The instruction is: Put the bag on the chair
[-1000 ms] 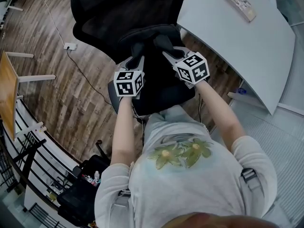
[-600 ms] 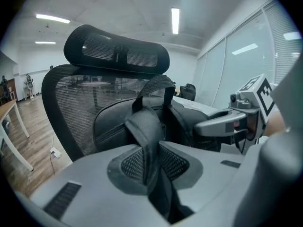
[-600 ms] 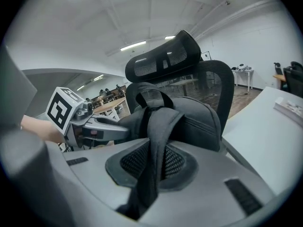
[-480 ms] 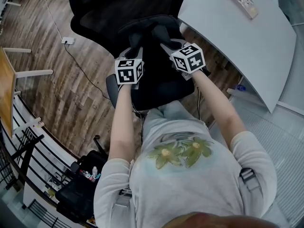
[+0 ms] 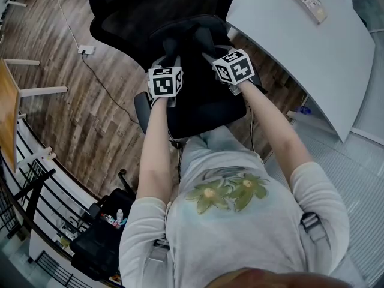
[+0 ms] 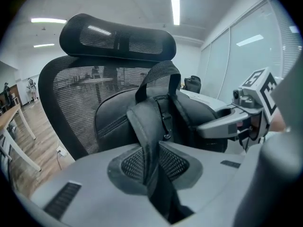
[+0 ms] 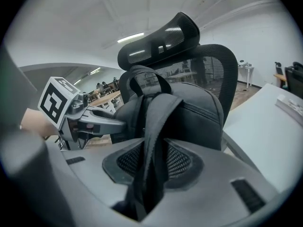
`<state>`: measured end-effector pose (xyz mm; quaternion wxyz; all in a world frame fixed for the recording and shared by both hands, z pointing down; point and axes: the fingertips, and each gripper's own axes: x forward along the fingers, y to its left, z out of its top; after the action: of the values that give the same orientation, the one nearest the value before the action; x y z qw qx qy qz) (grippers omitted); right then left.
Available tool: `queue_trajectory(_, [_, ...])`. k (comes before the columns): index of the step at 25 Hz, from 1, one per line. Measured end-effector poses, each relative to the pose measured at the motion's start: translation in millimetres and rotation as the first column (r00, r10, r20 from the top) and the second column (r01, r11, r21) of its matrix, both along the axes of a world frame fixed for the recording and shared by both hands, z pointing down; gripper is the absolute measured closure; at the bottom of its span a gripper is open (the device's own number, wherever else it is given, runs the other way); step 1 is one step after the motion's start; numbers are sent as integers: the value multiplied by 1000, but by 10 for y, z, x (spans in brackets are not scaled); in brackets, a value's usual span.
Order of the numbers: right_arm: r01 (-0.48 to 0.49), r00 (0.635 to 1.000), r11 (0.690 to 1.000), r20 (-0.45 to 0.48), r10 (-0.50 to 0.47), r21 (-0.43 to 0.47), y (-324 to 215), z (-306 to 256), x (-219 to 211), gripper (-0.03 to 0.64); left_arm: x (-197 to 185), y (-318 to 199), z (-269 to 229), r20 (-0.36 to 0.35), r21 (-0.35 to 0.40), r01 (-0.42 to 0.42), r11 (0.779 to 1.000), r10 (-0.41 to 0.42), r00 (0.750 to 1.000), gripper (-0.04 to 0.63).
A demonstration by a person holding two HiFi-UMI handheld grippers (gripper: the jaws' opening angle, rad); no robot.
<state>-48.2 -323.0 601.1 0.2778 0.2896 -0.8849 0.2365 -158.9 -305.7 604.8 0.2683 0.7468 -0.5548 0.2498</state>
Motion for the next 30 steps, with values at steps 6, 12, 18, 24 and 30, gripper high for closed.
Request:
queue_trajectory(6, [21, 999, 999, -36, -22, -26, 48, 81, -15, 386, -27, -1, 58, -14, -19, 4, 1000, -5, 1000, 402])
queue_trajectory(12, [-6, 1000, 998, -27, 8, 59, 15, -117, 57, 328, -70, 33, 13, -15, 9, 33, 999, -33, 999, 311])
queue_trajectory(18, [-101, 994, 984, 60, 93, 145, 4, -454, 186, 328, -199, 95, -322, -50, 105, 118, 987, -114, 992, 295])
queue_trajectory(24, [-141, 983, 972, 142, 116, 188, 133, -736, 237, 395, -244, 228, -773, -99, 201, 167, 965, -150, 984, 301])
queue_trajectory(30, [-211, 964, 954, 204, 168, 211, 331, -990, 350, 525, -24, 523, -930, -130, 224, 128, 966, -101, 986, 430])
